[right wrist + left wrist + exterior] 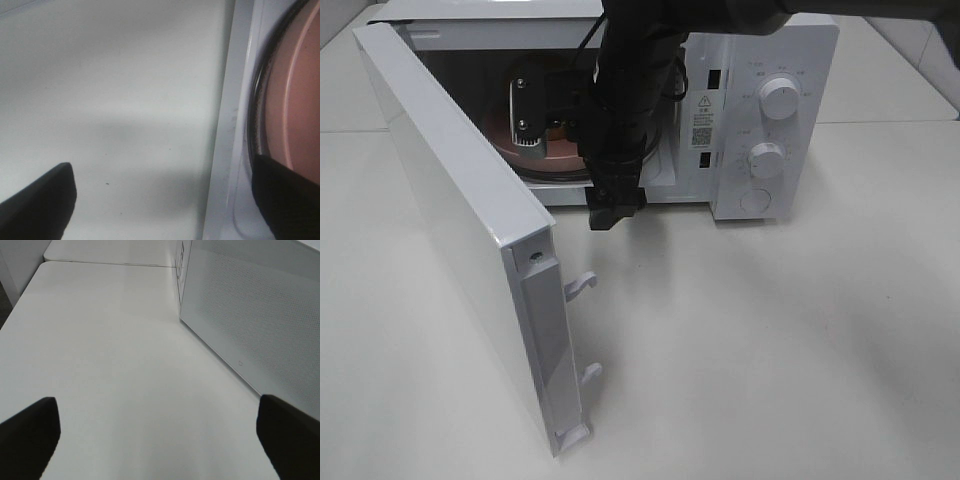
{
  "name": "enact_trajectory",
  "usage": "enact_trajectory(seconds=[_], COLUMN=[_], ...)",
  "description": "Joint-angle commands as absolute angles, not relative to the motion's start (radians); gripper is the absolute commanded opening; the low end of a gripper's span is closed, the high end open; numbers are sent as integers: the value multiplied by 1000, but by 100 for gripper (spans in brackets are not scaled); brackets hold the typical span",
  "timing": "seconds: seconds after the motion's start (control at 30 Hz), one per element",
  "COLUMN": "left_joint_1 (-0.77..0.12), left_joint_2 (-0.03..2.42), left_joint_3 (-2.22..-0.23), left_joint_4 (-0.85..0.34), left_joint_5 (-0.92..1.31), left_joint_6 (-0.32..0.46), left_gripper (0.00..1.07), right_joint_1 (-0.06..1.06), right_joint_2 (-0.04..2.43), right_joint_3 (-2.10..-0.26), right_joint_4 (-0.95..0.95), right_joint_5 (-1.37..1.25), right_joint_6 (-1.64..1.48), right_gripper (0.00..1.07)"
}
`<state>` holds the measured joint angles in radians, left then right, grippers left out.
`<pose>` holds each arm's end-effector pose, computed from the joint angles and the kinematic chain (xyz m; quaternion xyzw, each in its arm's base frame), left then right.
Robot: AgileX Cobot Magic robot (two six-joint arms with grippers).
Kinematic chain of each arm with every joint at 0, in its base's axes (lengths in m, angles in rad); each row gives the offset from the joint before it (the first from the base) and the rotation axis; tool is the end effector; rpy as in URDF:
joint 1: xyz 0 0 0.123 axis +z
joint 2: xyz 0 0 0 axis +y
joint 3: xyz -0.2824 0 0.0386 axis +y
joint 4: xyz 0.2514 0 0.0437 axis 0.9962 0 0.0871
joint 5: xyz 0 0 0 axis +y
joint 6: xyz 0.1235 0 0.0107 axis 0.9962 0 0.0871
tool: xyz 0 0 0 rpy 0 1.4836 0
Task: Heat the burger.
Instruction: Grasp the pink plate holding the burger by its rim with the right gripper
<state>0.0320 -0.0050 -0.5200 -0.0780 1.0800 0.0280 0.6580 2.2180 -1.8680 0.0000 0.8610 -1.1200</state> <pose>0.0237 -0.0078 0.2683 0.0007 0.8511 -0.0232 0.5245 0.4001 0.3093 0.1680 -0.7571 0.6145 -0.0508 0.2158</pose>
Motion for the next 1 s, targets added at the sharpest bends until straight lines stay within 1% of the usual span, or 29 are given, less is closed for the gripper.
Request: enact_trajectory(seconds=[0.03, 0.6, 0.8, 1.0], left_joint_1=[33, 33, 33, 33], left_joint_2=[-15, -15, -15, -15], left_joint_3=[-517, -517, -517, -517], left_joint_4=[-76, -76, -76, -76], left_joint_5=[1071, 1071, 1071, 1071], left_joint_6=[25, 25, 25, 25], left_gripper=[100, 100, 100, 100], right_joint_1=[660, 657, 657, 650], right_joint_2=[2260, 2366, 2419, 2433], right_joint_3=[-1928, -2072, -2155, -2178], right_joint_4=[6, 9, 9, -13], right_joint_5=[874, 879, 878, 853], right_joint_6=[-1111, -1114, -1066, -1057], right_gripper=[93, 91, 91, 90])
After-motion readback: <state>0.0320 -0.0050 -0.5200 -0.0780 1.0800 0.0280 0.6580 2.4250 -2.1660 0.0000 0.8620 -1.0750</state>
